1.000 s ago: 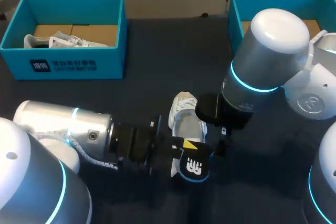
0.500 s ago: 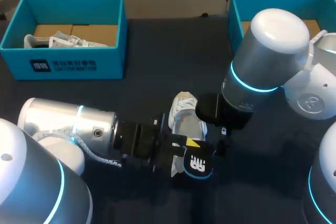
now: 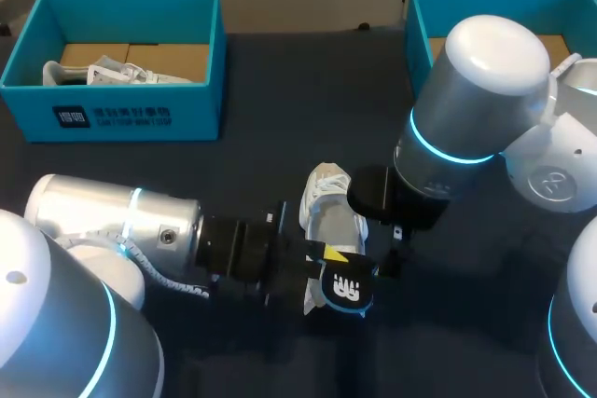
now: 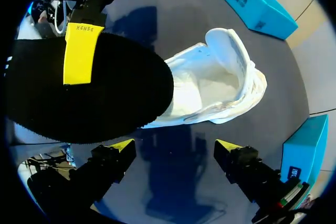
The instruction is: Take the shoe out of the shoebox, open the shoe tongue, remove and reinsert the insole, then place the shoe into the shoebox
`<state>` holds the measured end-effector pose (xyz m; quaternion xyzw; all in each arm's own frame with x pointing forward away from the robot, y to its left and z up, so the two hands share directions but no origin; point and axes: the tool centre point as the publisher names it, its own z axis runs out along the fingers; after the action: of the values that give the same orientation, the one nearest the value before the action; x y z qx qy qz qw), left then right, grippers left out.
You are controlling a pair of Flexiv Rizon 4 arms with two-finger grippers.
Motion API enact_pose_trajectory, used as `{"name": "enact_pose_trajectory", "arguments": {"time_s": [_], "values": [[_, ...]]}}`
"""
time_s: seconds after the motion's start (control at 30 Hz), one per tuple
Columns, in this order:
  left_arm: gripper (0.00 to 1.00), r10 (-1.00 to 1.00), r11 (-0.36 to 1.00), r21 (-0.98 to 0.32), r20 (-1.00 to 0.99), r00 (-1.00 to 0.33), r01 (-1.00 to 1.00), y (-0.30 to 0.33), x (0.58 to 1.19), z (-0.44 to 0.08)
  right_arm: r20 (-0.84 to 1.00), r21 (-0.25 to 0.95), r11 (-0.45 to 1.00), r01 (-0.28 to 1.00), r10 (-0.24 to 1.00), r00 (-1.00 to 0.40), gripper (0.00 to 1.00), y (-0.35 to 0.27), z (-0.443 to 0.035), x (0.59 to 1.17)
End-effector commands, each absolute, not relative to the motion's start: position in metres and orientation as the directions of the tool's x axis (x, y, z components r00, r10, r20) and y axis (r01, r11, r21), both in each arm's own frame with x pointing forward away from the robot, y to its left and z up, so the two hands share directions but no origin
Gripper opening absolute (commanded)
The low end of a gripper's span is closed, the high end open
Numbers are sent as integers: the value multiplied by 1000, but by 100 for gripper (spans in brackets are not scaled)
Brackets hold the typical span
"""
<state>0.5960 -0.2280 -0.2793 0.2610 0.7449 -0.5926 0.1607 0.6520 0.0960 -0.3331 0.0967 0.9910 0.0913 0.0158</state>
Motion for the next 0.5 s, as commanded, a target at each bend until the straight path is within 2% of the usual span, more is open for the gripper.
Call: {"name": "enact_pose_trajectory", "arguments": {"time_s": [0.03,0.5], "values": [[0,197,165,-800,-547,-814,577,-223,595,-279,-16,184,965,190,196,-981,100,96,-334,651],[0,213,111,-815,-539,-815,568,-222,603,-292,-16,184,965,190,196,-981,100,96,-334,651]]}}
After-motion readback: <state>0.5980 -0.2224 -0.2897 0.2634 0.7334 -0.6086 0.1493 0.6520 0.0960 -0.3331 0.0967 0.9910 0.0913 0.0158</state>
